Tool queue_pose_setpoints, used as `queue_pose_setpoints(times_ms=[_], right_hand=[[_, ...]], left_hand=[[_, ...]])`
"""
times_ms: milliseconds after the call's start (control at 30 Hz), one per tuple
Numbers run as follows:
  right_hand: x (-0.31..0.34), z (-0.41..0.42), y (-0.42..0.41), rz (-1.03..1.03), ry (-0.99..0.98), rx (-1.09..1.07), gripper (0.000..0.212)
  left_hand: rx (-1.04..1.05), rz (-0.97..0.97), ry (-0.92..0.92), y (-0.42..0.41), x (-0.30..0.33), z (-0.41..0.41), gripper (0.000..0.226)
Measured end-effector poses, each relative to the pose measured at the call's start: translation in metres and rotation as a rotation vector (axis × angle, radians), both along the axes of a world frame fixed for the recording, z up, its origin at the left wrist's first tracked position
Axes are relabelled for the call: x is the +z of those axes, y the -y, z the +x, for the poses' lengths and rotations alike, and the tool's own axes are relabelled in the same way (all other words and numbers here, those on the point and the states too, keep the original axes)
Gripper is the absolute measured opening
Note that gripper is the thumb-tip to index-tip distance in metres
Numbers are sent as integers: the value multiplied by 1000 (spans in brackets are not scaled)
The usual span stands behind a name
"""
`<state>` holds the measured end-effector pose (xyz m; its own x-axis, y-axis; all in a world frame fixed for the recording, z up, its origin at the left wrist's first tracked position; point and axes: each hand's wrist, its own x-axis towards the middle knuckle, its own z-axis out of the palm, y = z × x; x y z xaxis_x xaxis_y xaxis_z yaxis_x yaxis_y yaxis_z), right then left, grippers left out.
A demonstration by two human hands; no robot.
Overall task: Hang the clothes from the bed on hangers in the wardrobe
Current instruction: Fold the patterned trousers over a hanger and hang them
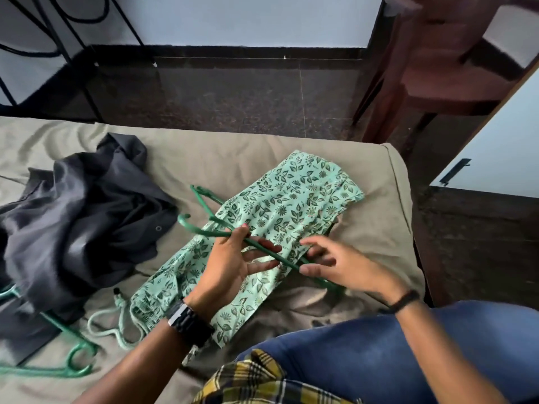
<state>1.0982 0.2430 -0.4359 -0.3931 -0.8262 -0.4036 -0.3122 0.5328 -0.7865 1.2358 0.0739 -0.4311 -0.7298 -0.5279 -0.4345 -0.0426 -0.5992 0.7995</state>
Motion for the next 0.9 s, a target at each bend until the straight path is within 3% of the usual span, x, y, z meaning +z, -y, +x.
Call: queue_pose_setpoints(times_ms=[100,233,333,367,400,467,500,533,667,767,900], right_hand=[[-9,15,-5,-134,19,-118,34],[0,16,-6,-163,-125,-107,41],[2,21,-4,-283,-207,-315,21],[4,20,-3,-321,-190,-381,19],[7,19,-1,-355,-159,-422,17],[13,13,-1,-404,-74,-472,18],[16,9,-3,-421,-49,-492,18],[18,5,-5,-430,-34,-504,19],[30,-1,-20,-520,1,-534,22],[48,-10,-37,-643,-21,-594,23],[81,-28,-79,-792,-136,-721,24]], left_hand=[[-63,-117,-16,-2,9,-11,18],[-79,-129,-134,5,21,-35,16],[-198,-122,-279,16,28,-48,13],[-281,-225,-286,19,24,-49,12],[-374,-497,-221,24,18,-50,15],[-557,-1353,55,34,-3,-52,34],[-614,-1673,149,39,-11,-54,44],[-682,-1823,196,42,-17,-54,50],[-850,-1871,150,42,-3,-68,72],[-808,-1885,-37,28,33,-96,66],[-704,-2178,-175,-14,77,-150,55]])
